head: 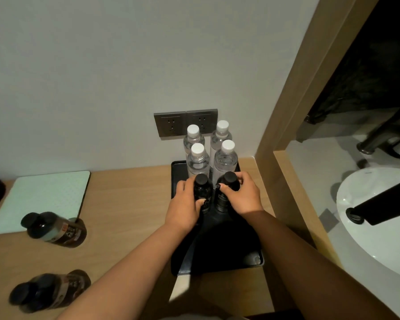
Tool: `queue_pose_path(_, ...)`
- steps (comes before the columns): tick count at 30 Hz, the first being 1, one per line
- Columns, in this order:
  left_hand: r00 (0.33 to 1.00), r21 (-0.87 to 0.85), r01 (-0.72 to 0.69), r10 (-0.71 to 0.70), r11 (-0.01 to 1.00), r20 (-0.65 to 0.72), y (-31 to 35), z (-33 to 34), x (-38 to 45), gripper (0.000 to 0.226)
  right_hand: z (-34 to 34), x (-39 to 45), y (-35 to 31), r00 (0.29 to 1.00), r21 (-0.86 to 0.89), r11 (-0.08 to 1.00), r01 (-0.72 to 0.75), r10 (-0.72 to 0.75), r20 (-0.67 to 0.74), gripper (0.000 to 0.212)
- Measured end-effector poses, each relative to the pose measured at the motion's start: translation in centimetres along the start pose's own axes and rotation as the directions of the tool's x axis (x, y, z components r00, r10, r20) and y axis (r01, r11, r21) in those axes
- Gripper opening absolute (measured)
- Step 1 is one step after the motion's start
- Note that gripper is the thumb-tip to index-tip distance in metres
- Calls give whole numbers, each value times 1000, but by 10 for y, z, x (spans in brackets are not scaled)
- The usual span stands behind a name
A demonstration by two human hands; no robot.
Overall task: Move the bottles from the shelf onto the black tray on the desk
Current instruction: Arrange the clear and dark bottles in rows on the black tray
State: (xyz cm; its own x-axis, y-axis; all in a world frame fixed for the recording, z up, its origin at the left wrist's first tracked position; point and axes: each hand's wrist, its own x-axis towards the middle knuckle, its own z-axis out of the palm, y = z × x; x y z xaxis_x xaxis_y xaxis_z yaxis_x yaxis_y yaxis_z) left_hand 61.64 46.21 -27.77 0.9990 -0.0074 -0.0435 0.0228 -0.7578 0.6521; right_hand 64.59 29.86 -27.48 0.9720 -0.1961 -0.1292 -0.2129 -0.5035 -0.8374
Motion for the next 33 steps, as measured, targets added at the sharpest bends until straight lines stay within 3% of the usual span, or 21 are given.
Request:
queue_pose_path(6,998,-49,63,-62,997,32,2,-1,0,63,2,-3,-2,1000,-12,1000,1,-1,-12,40)
queue_pose_path(11,995,-13,76,-75,997,72,1,-6,0,65,0,-16,-10,998,134,991,-23,30,-51,78)
queue_pose_path(18,990,-31,112,-109,993,94,-19,-34,-17,65,-4,-44,-39,963,122,984,129,-94,-254,60)
queue_pose_path(26,993,-86,80,-86,993,-76,-73,-139,-53,45,53,-94,-101,853,79,928,365,-299,-429,60)
queue_pose_path(30,977,-32,80,-84,996,-194,-125,-207,-59,30,110,-124,-130,818,74,866,494,-434,-377,60)
queue_pose_path(33,957,-14,139,-138,990,-256,-171,-244,-67,28,153,-149,-145,843,90,862,499,-458,-283,56)
